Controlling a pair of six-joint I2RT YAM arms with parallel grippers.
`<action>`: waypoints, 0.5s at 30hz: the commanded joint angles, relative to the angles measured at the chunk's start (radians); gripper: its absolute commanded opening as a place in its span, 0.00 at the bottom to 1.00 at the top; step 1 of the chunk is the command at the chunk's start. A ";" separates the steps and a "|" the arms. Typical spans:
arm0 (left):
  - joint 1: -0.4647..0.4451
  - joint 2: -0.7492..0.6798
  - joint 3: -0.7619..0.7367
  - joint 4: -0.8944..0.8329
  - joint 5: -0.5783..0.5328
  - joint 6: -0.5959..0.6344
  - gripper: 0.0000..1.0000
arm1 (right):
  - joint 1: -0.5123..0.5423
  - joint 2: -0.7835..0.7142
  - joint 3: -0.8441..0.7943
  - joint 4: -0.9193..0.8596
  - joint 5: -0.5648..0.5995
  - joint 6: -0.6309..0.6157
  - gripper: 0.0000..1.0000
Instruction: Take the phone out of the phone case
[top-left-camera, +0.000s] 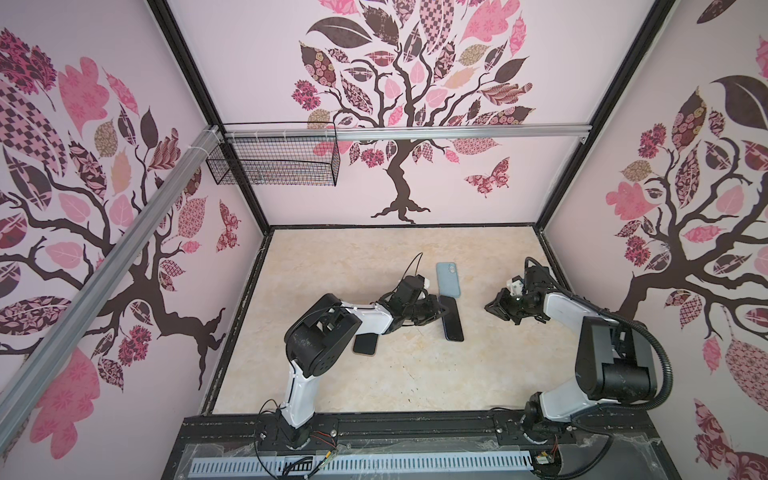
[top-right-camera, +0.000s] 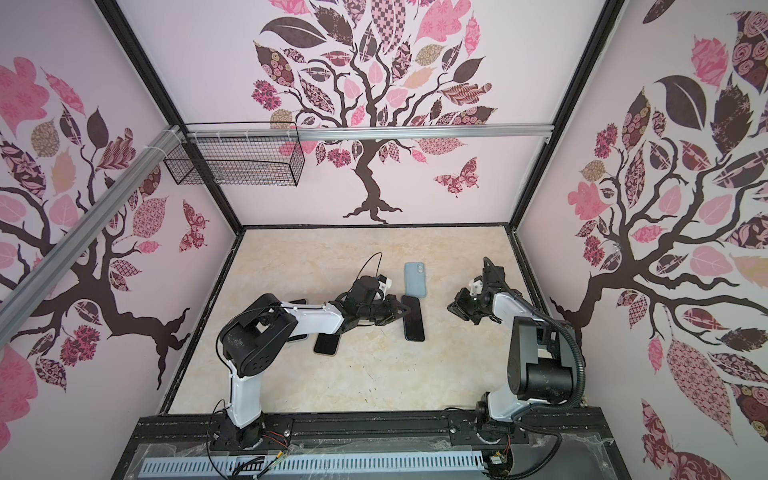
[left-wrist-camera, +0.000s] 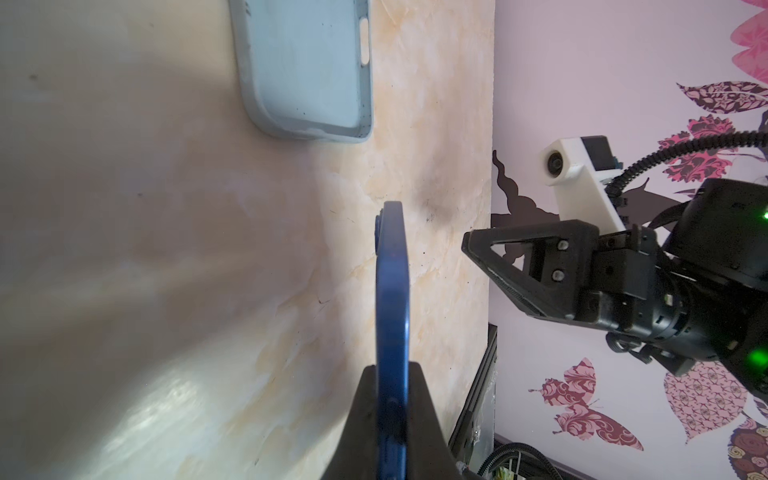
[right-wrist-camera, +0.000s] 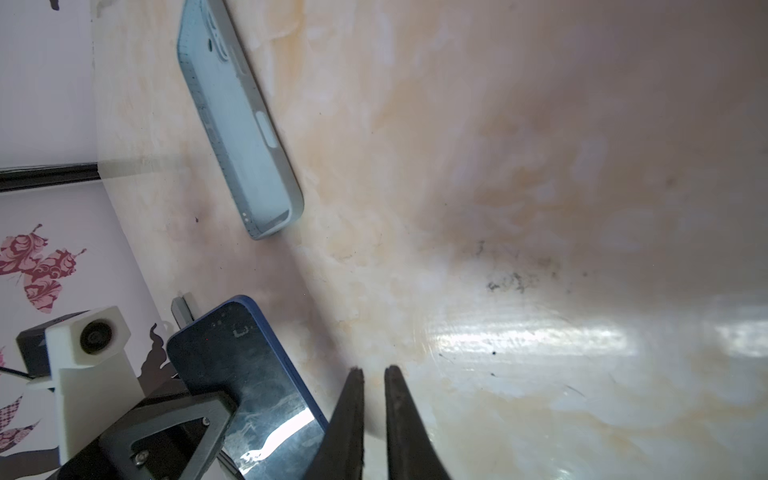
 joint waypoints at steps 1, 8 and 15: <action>-0.007 0.022 0.053 0.074 0.007 -0.037 0.00 | 0.025 0.039 -0.002 0.027 -0.048 -0.009 0.12; -0.007 0.077 0.064 0.104 0.030 -0.065 0.00 | 0.094 0.091 0.023 0.041 -0.033 -0.009 0.09; -0.008 0.107 0.080 0.107 0.054 -0.060 0.00 | 0.116 0.139 0.031 0.040 -0.034 -0.018 0.05</action>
